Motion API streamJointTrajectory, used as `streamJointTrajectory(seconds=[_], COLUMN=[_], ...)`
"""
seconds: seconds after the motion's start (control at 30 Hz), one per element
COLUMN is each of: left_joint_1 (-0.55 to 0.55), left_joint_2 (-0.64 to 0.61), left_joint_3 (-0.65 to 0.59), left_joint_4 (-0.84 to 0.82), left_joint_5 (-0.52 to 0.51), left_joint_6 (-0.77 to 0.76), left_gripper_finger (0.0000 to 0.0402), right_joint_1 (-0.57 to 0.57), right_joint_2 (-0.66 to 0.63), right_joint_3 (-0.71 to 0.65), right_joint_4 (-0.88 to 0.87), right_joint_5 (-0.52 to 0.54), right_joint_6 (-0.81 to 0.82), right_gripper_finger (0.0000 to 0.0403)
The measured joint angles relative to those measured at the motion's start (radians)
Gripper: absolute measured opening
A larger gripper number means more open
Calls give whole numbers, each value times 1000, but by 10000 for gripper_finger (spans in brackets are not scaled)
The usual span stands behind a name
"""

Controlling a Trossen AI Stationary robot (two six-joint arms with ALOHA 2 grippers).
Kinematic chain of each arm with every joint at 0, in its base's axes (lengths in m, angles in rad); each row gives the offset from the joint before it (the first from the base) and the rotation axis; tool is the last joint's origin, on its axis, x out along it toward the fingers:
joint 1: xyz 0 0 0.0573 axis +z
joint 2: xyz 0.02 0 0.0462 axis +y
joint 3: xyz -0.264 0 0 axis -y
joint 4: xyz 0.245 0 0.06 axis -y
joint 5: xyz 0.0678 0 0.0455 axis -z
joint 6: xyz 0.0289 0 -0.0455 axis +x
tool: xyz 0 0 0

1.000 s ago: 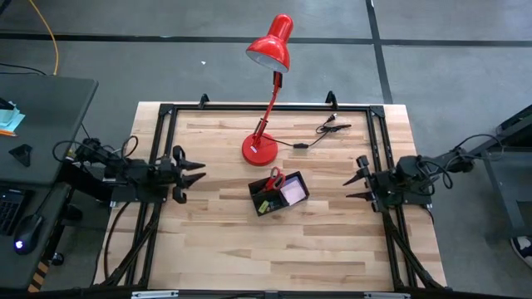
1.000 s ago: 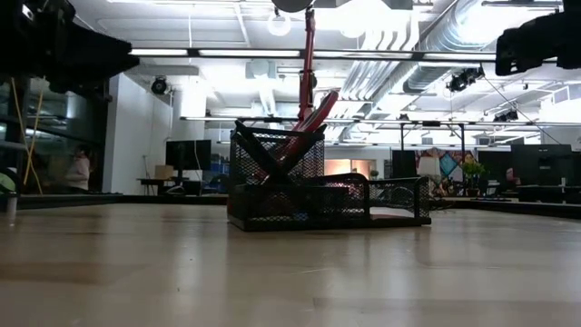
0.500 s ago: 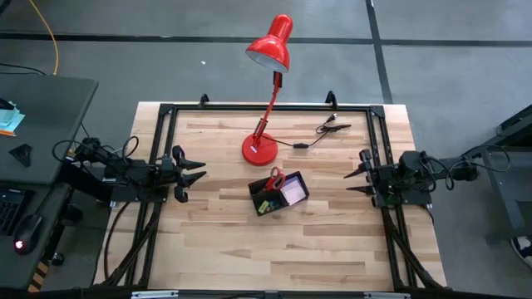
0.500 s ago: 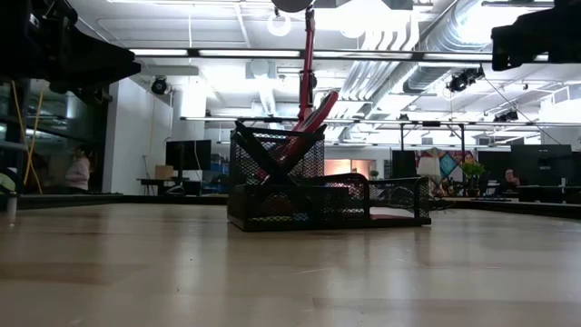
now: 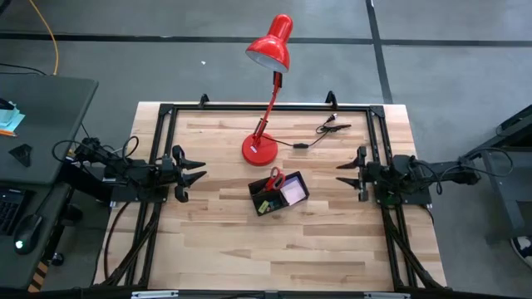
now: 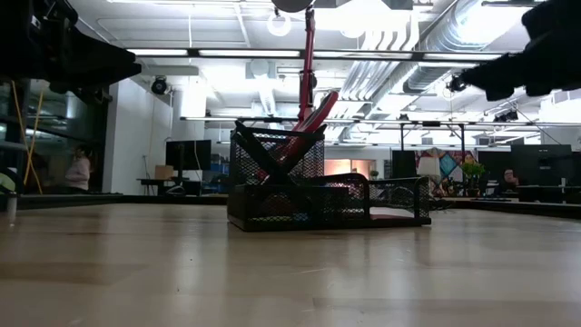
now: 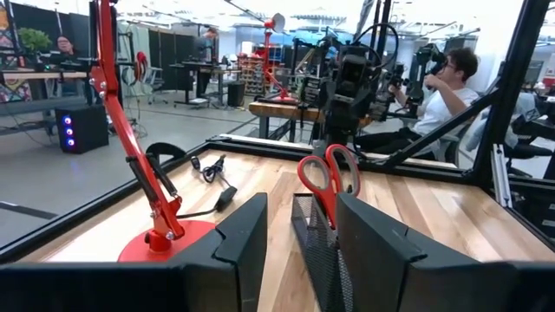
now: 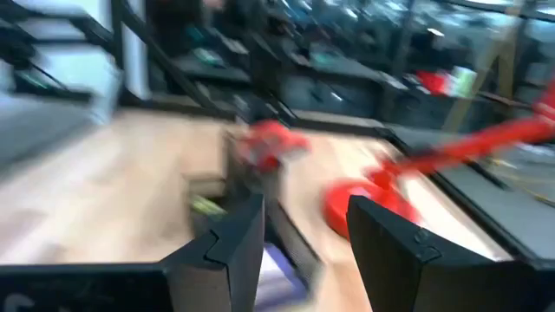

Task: Pick and place office supplies into organizer
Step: Return to Home Position

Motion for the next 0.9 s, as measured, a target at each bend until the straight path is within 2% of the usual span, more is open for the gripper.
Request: streamJointTrajectory(seconds=[0.1,0.2,0.9], left_joint_1=[0,0,0], left_joint_2=[0,0,0], left_joint_3=[0,0,0], left_joint_4=[0,0,0], left_joint_5=[0,0,0], left_joint_6=[0,0,0], left_gripper_finger=[127,127,127], right_joint_1=[-8,-10,-10], right_joint_2=[0,2,2], right_joint_3=[0,2,2], right_joint_4=[-73,-82,-85], right_joint_5=[96,148,159], right_joint_6=[-50,-87,-71], right_gripper_finger=[157,160,156])
